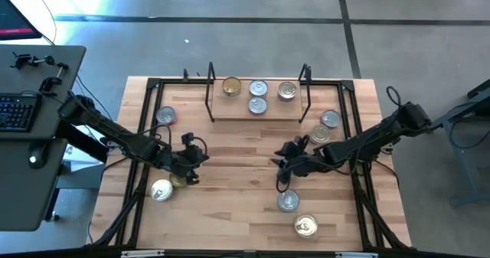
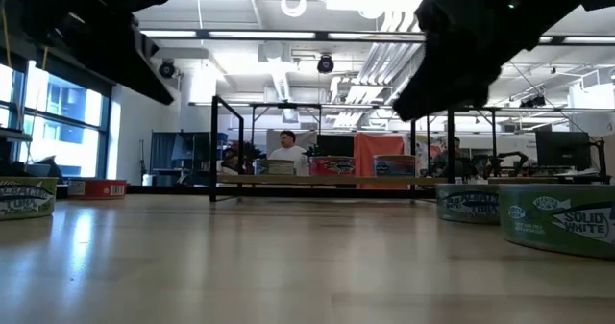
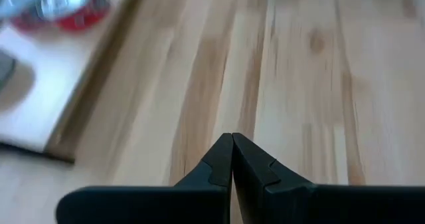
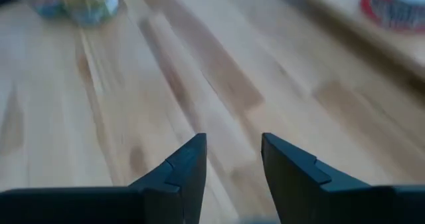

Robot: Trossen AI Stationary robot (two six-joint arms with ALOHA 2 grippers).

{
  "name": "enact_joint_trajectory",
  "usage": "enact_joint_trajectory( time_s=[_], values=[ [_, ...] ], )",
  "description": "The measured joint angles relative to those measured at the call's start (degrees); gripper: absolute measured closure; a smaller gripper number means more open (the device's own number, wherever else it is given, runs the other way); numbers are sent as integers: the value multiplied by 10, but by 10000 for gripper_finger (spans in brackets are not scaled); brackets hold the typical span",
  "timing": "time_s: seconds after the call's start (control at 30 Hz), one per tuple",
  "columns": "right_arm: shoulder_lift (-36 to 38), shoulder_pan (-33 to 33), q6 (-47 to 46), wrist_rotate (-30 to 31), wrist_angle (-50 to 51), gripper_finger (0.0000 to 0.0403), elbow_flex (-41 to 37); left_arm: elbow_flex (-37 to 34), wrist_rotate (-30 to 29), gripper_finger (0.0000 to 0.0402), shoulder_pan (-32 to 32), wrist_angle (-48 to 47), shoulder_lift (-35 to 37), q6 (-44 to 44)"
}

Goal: Stack canned seafood by type on shelf
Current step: Put the blue-pink tuna can and align with the other blue tuna can on the shelf

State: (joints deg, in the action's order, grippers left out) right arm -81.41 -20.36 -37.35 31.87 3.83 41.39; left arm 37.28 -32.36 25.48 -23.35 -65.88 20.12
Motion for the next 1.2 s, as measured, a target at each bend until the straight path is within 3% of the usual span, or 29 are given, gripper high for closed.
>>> enact_joint_trajectory(
  time_s=[0.17,0.27,0.5,0.77,0.87,1.03,1.2],
  values=[
    [-58,-3,57,31,-152,266,0,79,-2,401,-15,-251,5,162],
    [-100,-3,95,31,-233,266,0,91,-6,401,-39,-330,5,218],
    [-205,-3,149,61,-363,266,0,41,-54,401,-113,-355,4,334],
    [-216,-6,207,50,-370,266,2,2,69,358,-136,-367,4,361],
    [-213,-5,229,48,-376,266,2,27,152,337,-106,-367,4,357],
    [-213,2,224,48,-387,266,2,69,223,334,-9,-369,5,375],
    [-212,1,224,47,-387,266,2,76,305,347,114,-367,5,515]
  ],
)
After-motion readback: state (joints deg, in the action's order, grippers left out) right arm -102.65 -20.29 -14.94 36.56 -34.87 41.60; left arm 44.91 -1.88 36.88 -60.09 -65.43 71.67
